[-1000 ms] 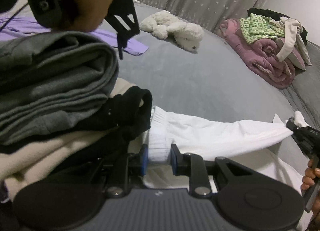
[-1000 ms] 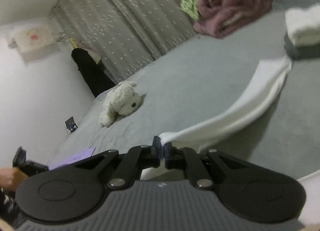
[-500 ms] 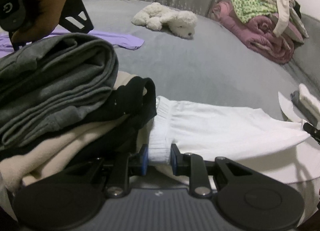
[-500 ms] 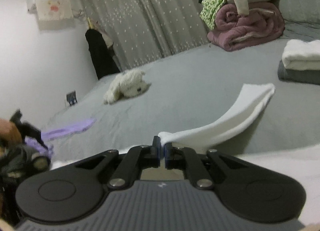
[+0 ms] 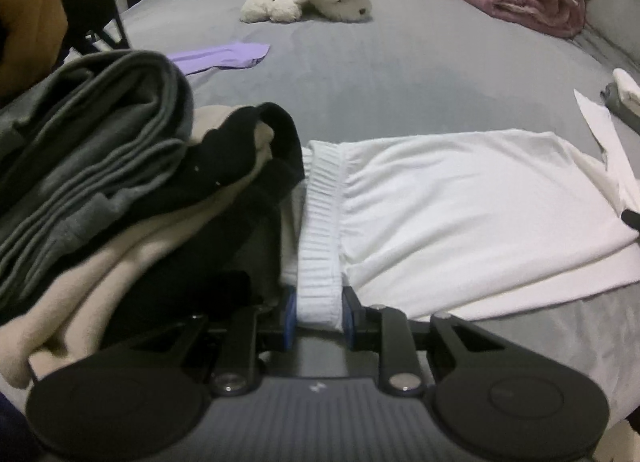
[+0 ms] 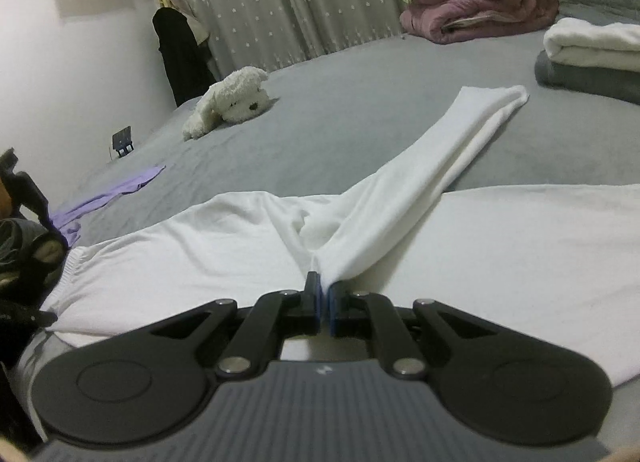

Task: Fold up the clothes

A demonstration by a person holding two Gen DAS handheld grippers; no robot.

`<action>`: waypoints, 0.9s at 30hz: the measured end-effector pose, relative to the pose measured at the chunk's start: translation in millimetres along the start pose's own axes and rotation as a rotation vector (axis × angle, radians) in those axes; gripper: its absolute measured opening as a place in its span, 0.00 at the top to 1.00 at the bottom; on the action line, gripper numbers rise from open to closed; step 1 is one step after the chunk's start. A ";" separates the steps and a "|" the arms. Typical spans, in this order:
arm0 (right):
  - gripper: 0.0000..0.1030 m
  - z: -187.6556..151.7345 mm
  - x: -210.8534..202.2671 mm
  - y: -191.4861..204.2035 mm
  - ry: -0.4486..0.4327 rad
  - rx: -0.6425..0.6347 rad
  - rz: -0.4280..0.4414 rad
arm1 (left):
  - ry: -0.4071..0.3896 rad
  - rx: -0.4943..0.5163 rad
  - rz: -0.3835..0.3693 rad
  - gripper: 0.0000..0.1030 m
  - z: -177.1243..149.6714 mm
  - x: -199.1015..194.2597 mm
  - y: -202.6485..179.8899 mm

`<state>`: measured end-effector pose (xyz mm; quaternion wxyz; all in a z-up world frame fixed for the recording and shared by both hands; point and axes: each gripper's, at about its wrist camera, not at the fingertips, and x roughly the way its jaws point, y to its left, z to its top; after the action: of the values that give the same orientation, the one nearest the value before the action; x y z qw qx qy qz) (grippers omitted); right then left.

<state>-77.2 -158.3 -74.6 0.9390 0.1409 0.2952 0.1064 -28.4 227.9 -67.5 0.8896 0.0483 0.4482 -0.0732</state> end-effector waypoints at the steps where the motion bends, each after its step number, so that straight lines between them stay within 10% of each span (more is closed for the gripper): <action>1: 0.93 1.0 0.1 0.6 0.005 -0.001 0.000 | -0.002 -0.002 -0.001 0.77 0.0 -0.3 0.6; 10: 0.66 5.2 -11.0 -4.0 0.033 -0.004 0.002 | -0.007 -0.015 -0.045 0.64 -4.1 -13.8 0.9; 27: 0.66 70.9 8.8 -37.3 0.013 0.056 -0.094 | -0.067 0.100 0.090 0.44 20.5 -49.8 -34.5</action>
<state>-24.3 -205.1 -35.7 0.9367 0.1525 0.3103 0.0547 -47.4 195.2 -16.0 0.9029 0.1102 0.4115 -0.0569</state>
